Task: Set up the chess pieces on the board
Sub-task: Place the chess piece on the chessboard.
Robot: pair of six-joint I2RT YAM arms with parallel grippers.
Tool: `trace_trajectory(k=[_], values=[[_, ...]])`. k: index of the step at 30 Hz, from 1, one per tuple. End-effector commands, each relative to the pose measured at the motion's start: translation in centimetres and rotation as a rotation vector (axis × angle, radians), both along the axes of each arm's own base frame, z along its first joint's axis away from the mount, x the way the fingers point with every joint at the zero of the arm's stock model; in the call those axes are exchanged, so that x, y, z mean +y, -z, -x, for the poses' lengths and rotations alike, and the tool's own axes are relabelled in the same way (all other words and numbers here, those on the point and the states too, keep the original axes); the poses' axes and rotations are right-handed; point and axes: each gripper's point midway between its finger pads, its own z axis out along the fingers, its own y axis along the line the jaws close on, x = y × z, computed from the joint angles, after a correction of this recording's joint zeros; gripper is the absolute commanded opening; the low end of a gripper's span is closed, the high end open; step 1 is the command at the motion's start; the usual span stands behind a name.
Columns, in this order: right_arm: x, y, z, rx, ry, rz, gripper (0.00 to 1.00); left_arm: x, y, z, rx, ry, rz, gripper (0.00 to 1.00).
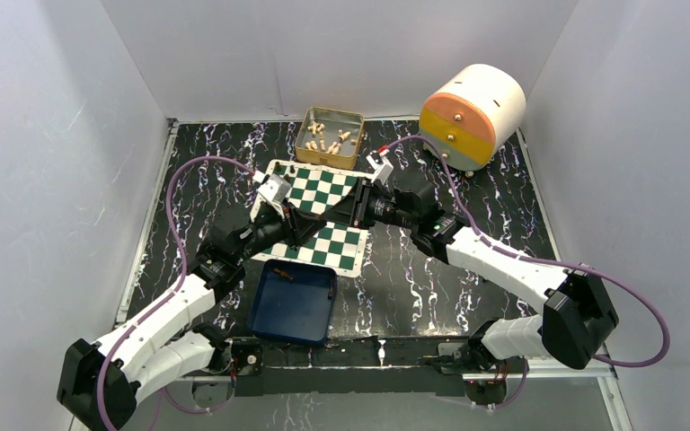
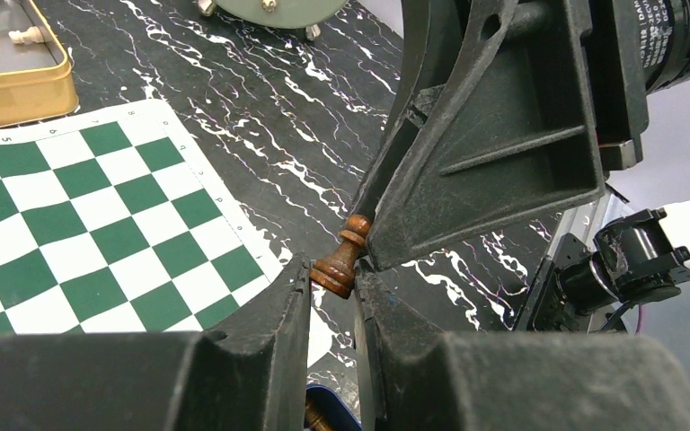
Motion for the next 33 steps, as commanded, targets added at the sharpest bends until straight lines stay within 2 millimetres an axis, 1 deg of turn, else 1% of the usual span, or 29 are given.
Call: trace_trajectory(k=[1,4,9,10,13,15,16,17,19,22,24,26,27,30,33], values=[[0.5,-1.7,-0.1,-0.042,-0.009,-0.057,0.32,0.0,-1.3,0.2,-0.049,0.003,0.039,0.00],[0.6,-2.0,-0.1,-0.054,-0.011,-0.064,0.24,0.0,-1.2,0.2,-0.048,0.005,0.033,0.00],[0.5,-2.1,-0.2,-0.065,0.002,-0.070,0.18,0.0,-0.8,0.3,-0.040,0.005,0.020,0.00],[0.5,-2.2,-0.3,-0.070,0.006,-0.070,0.17,0.1,-0.8,0.3,-0.038,0.004,0.017,0.02],[0.5,-2.4,-0.8,-0.100,0.021,-0.053,0.16,0.7,-0.4,0.0,-0.009,-0.031,-0.020,0.42],[0.5,-2.3,-1.7,-0.127,0.050,-0.019,0.16,1.3,-0.1,0.1,0.003,-0.053,-0.061,0.59],[0.6,-2.4,-2.1,-0.143,0.056,-0.008,0.15,1.7,-0.1,0.2,0.005,-0.068,-0.074,0.89],[0.6,-2.3,-2.4,-0.155,0.061,0.006,0.15,2.2,-0.4,0.3,-0.002,-0.083,-0.081,0.92],[1.1,-1.9,-3.2,-0.178,0.061,0.036,0.14,3.1,-1.2,0.6,-0.015,-0.116,-0.090,0.93],[1.9,-0.4,-4.1,-0.200,0.055,0.105,0.14,4.5,-3.6,1.3,-0.066,-0.158,-0.083,0.93],[2.8,0.6,-4.6,-0.210,0.048,0.145,0.14,5.7,-4.8,1.6,-0.077,-0.203,-0.097,0.93],[4.1,1.4,-4.6,-0.229,0.032,0.188,0.14,7.0,-6.3,1.8,-0.101,-0.248,-0.118,0.93],[4.9,1.5,-4.7,-0.247,0.026,0.208,0.14,7.7,-7.5,2.0,-0.121,-0.271,-0.121,0.93],[7.5,2.5,-4.4,-0.309,-0.003,0.293,0.14,10.1,-10.3,2.2,-0.153,-0.381,-0.107,0.94],[10.1,3.6,-4.0,-0.350,-0.043,0.345,0.15,11.3,-13.7,3.4,-0.236,-0.398,-0.074,0.94]])
